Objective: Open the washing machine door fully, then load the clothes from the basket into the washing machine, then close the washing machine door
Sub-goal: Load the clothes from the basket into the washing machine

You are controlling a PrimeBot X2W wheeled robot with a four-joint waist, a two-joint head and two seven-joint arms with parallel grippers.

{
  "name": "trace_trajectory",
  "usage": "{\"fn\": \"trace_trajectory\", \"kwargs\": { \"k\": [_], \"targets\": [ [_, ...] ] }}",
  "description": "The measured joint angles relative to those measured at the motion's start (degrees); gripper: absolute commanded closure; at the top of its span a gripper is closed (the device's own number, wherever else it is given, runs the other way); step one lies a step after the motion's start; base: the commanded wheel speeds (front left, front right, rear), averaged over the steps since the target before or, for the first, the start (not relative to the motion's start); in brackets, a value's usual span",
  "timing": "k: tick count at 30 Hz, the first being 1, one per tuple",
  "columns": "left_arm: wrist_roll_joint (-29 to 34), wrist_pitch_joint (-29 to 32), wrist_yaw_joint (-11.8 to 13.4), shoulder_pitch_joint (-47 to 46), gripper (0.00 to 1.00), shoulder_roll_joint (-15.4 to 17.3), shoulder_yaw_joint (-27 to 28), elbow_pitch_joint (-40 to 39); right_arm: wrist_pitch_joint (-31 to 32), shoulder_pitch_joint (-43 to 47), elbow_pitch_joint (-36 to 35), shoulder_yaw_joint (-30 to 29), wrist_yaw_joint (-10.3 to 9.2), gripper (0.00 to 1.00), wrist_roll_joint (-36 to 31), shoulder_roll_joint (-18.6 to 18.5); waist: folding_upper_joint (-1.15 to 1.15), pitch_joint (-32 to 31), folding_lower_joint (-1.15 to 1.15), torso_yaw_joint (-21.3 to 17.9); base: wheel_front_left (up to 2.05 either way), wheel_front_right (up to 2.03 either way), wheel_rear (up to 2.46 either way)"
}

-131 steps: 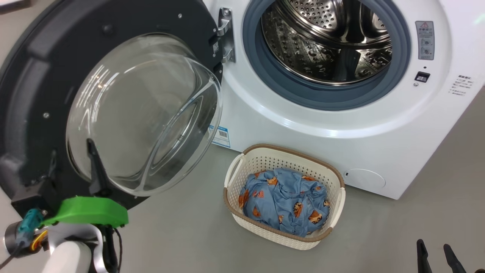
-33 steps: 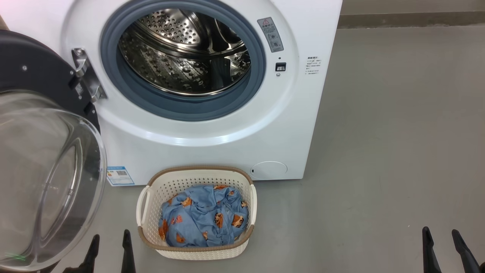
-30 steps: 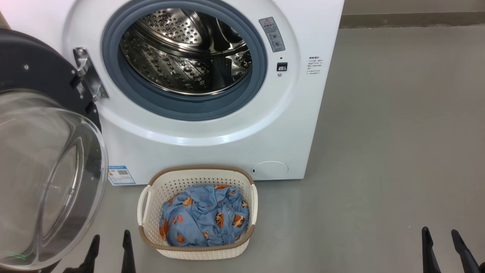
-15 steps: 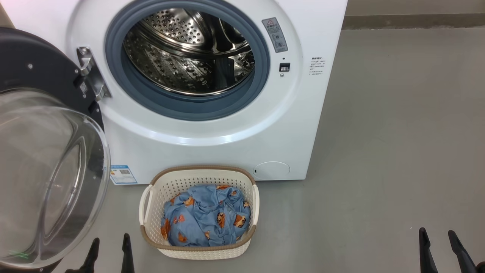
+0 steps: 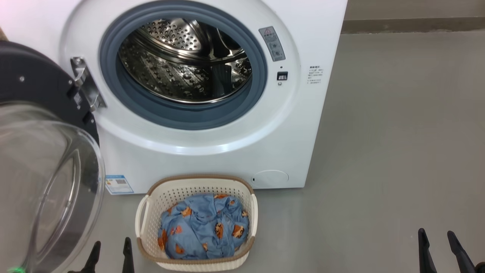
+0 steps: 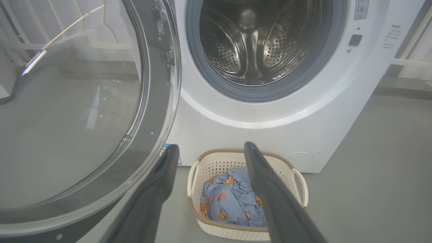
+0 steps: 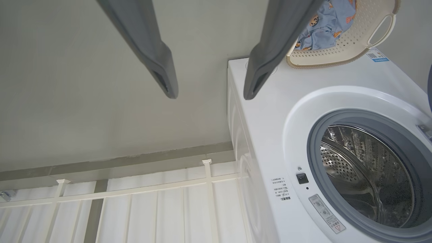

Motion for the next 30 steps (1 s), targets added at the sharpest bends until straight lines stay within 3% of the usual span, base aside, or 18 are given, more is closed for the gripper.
{"fn": "trace_trajectory", "kwargs": {
  "k": [11,30],
  "targets": [
    [0.46,0.00,0.49,-0.01,0.00,-0.01,0.40,-0.37,0.00,-0.01,-0.04,-0.01,0.00,0.00,0.15,-0.01,0.00,0.61,0.00,-0.01,1.27,-1.40,0.13],
    [0.91,0.00,1.16,-0.02,0.00,-0.01,-1.12,-1.68,0.00,-0.07,0.33,0.16,0.00,0.00,0.78,-0.03,0.00,2.73,0.00,-0.63,0.07,-0.07,0.00]
  ]
}}
